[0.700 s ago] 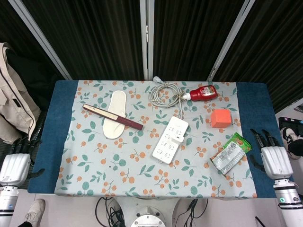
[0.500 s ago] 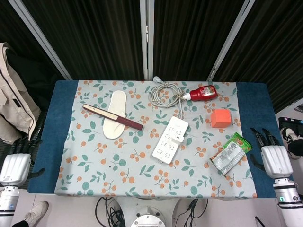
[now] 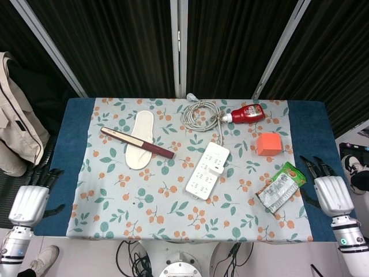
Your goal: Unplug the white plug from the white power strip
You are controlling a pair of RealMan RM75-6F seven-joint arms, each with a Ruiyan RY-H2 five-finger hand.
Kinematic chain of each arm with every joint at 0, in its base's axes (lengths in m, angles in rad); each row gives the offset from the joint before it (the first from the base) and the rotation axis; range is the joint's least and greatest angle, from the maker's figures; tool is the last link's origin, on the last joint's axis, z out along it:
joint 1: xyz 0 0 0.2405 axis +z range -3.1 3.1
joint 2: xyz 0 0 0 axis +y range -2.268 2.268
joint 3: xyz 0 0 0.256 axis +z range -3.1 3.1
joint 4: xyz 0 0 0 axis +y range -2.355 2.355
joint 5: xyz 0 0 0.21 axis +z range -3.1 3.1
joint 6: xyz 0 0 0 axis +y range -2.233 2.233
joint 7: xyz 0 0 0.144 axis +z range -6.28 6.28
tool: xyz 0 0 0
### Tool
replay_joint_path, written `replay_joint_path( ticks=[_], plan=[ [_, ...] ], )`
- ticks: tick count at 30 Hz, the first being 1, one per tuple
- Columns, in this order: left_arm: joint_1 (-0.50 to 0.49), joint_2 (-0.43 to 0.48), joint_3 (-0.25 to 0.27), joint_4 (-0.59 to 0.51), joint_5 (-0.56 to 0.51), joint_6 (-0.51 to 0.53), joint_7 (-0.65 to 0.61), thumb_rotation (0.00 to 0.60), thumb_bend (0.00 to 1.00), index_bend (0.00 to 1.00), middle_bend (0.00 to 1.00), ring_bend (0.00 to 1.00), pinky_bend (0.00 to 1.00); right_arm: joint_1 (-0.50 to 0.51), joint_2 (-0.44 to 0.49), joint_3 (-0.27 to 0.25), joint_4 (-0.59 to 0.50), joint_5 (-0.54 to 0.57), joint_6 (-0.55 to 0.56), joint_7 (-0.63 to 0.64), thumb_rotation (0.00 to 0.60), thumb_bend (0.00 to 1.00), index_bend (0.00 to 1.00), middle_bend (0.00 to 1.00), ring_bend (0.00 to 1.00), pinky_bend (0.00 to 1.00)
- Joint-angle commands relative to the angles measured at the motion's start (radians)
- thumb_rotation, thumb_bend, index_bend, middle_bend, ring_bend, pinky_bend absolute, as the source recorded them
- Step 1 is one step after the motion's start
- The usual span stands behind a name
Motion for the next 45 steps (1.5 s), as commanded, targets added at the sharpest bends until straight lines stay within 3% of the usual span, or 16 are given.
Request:
replay_joint_path(
  ticks=[1, 9, 16, 21, 32, 38, 45],
  plan=[
    [-0.066, 0.003, -0.002, -0.017, 0.082, -0.047, -0.038, 0.6, 0.08, 0.17, 0.16, 0.03, 0.07, 0.051, 0.029, 0.013, -0.035, -0.034, -0.046, 0.01, 0.6, 0.26, 0.0, 0.2, 0.08, 0.23],
    [-0.281, -0.046, -0.018, -0.07, 0.262, -0.23, -0.088, 0.6, 0.08, 0.19, 0.17, 0.05, 0.08, 0.243, 0.031, 0.065, -0.106, -0.068, -0.252, -0.021, 0.6, 0.26, 0.01, 0.2, 0.08, 0.25],
    [-0.459, -0.18, -0.049, -0.028, 0.325, -0.38, -0.113, 0.6, 0.08, 0.2, 0.18, 0.06, 0.09, 0.408, -0.036, 0.112, -0.11, -0.005, -0.448, -0.117, 0.6, 0.26, 0.02, 0.2, 0.08, 0.26],
    [-0.555, -0.296, -0.076, 0.04, 0.305, -0.475, -0.07, 0.6, 0.08, 0.17, 0.18, 0.06, 0.09, 0.478, -0.087, 0.129, -0.106, 0.067, -0.52, -0.192, 0.6, 0.27, 0.02, 0.21, 0.08, 0.26],
    [-0.717, -0.49, -0.094, 0.202, 0.232, -0.617, -0.084, 0.6, 0.08, 0.15, 0.18, 0.06, 0.09, 0.559, -0.173, 0.109, -0.07, 0.171, -0.581, -0.332, 0.6, 0.28, 0.04, 0.21, 0.08, 0.27],
    [-0.75, -0.574, -0.083, 0.311, 0.165, -0.661, -0.078, 0.6, 0.08, 0.15, 0.18, 0.06, 0.09, 0.584, -0.217, 0.086, -0.029, 0.212, -0.598, -0.364, 0.6, 0.29, 0.05, 0.22, 0.08, 0.27],
    [-0.76, -0.624, -0.056, 0.364, 0.135, -0.648, -0.095, 0.6, 0.08, 0.15, 0.18, 0.07, 0.09, 0.612, -0.271, 0.069, 0.044, 0.243, -0.612, -0.374, 0.6, 0.31, 0.06, 0.22, 0.08, 0.28]
  ],
)
